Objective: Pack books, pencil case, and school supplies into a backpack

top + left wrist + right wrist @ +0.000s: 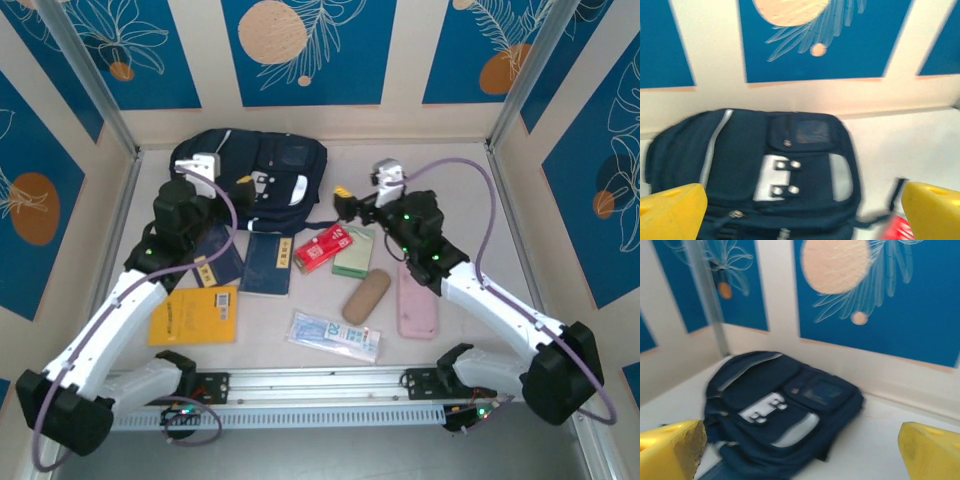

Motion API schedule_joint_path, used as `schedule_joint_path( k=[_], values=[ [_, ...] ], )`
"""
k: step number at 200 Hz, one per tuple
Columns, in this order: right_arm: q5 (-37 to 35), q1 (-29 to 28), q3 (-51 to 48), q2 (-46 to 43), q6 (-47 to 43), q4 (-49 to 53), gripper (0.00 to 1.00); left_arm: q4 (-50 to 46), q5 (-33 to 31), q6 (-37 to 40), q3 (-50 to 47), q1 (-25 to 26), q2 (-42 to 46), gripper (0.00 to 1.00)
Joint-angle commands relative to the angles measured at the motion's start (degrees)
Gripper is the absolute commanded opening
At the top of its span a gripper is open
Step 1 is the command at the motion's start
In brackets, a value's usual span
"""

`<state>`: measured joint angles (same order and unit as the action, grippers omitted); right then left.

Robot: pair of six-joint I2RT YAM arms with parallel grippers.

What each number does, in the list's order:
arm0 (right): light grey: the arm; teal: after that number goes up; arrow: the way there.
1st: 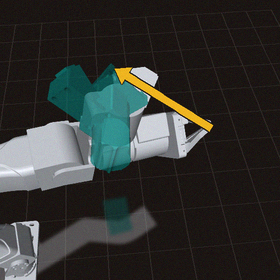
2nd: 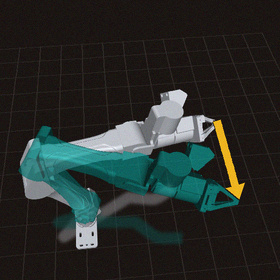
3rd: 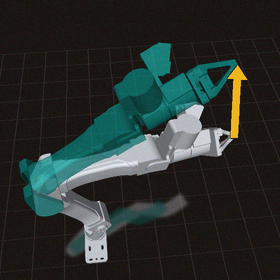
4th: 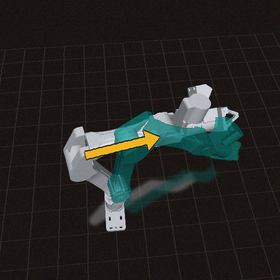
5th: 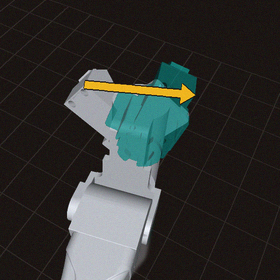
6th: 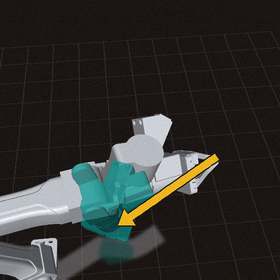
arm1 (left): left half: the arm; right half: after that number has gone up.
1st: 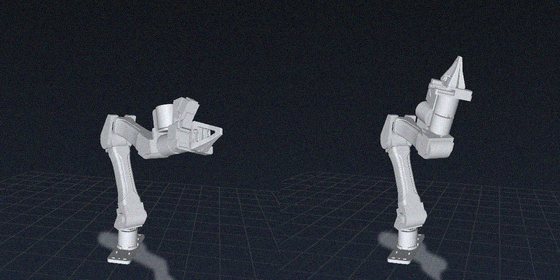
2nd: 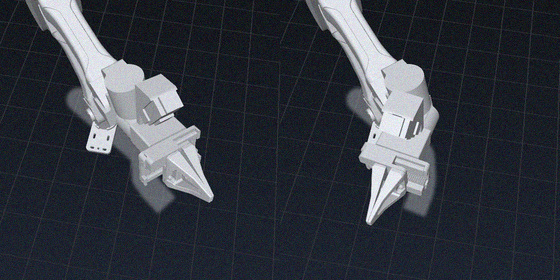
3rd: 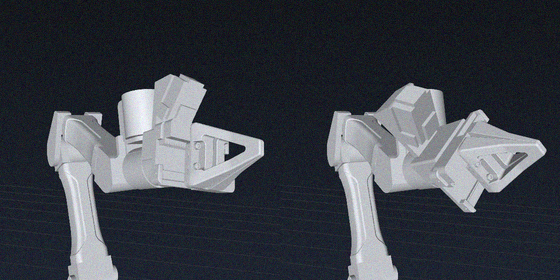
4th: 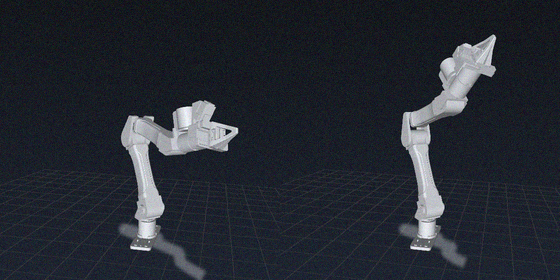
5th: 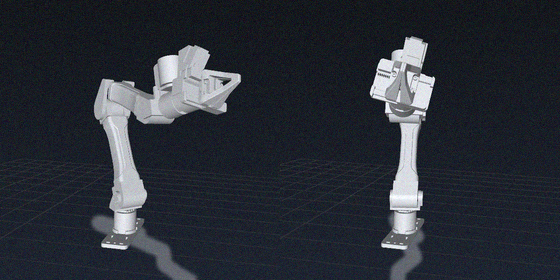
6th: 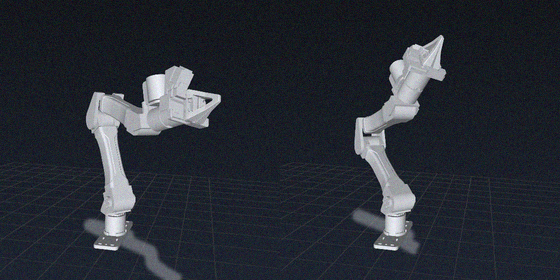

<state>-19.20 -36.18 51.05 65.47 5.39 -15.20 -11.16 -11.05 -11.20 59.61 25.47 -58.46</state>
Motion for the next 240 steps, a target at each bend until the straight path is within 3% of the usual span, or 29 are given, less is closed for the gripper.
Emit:
schedule_joint_path(
  k=[1,16,23,31,45,54,73,94,125,178,211,240],
  values=[
    [-10.09,-6.44,9.84,1.42,5.79,23.07,0.99,-29.68,-1.73,-10.08,5.38,2.54,-0.33,1.0],
    [-1.77,-5.86,16.2,1.47,7.07,35.68,0.99,-36.85,3.81,-11.35,6.75,2.35,-2.02,1.0],
    [-2.01,-4.9,15.9,0.66,9.92,35.61,0.99,-39.37,6.61,-8.62,7.21,2.3,-3.05,1.0],
    [-1.15,-2.07,13.71,-0.87,15.55,33.04,0.99,-40.28,3.91,-12.83,6.09,1.99,-3.74,1.0],
    [17.0,7.51,11.21,-1.18,26.68,29.25,0.98,-36.46,11.13,-15.87,4.1,-0.91,-3.65,1.0],
    [21.84,10.4,13.88,2.52,31.08,32.62,0.98,-33.7,12.72,-17.74,3.12,-1.38,-2.72,1.0],
    [19.75,8.3,22.11,12.73,32.7,42.75,0.99,-29.0,10.37,-22.54,1.17,-1.48,0.03,1.0],
    [15.31,3.69,24.23,20.63,39.06,41.29,1.0,-24.07,3.78,-26.92,-2.84,-1.48,3.02,1.0],
    [18.28,3.06,27.42,32.65,54.47,36.69,0.86,-22.42,-5.45,-30.19,-7.31,-1.48,5.0,1.0],
    [17.08,1.61,36.37,48.51,66.06,28.34,0.85,-19.85,-4.88,-30.54,-10.47,-1.54,6.0,1.0],
    [15.86,1.64,42.82,55.88,68.91,30.45,0.85,-21.45,-6.33,-30.97,-10.47,-1.57,6.17,1.0],
    [14.46,1.73,48.33,60.72,68.26,33.97,0.74,-21.1,-6.29,-31.25,-10.71,-1.57,6.27,1.0]
  ],
)
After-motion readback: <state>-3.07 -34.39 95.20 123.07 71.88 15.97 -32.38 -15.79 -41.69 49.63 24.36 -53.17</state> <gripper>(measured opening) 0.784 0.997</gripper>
